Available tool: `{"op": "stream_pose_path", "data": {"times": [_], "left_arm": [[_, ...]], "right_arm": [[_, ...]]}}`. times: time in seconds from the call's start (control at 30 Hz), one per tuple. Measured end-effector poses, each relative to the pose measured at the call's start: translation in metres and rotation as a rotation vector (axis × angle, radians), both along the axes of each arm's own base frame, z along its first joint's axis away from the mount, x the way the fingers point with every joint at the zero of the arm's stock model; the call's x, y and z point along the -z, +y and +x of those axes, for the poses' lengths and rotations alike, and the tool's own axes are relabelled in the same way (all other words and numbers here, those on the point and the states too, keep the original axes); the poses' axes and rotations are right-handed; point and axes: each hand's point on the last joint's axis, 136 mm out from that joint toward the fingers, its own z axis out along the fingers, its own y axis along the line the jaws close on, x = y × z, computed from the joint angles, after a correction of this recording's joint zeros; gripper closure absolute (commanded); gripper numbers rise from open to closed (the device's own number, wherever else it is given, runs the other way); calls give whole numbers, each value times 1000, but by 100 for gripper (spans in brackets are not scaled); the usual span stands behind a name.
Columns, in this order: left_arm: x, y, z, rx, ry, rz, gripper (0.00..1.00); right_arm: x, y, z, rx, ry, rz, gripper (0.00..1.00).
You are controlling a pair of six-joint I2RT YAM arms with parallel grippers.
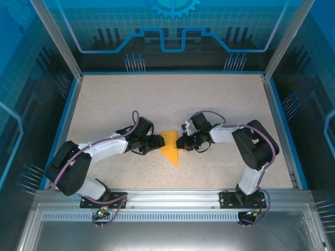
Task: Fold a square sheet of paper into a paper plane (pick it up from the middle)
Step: Fold the wing for the fifth time at the center of the table.
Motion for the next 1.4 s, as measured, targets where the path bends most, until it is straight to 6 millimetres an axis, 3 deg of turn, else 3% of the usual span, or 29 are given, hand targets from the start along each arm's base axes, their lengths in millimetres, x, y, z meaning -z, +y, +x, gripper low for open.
{"op": "stream_pose_path", "data": {"times": [0.13,0.37,0.5,0.8,1.07,1.23,1.4], "left_arm": [[0,0,0,2,3,-1,41],[0,0,0,2,3,-1,41],[1,0,-1,2,5,0,41],[3,0,-1,2,9,3,41],[2,-1,-1,4,11,0,41],[4,-2,-2,9,20,-5,41],[5,-4,-3,14,29,-10,39]], "right_arm": [[-8,-1,-1,-2,-9,2,84],[-54,6,1,-25,-111,55,81],[-61,19,-6,-63,-126,64,81],[-29,23,-13,-81,-55,22,84],[-11,15,-2,-47,-34,13,84],[9,5,-6,-31,5,6,85],[9,3,-3,-25,12,55,86]]}}
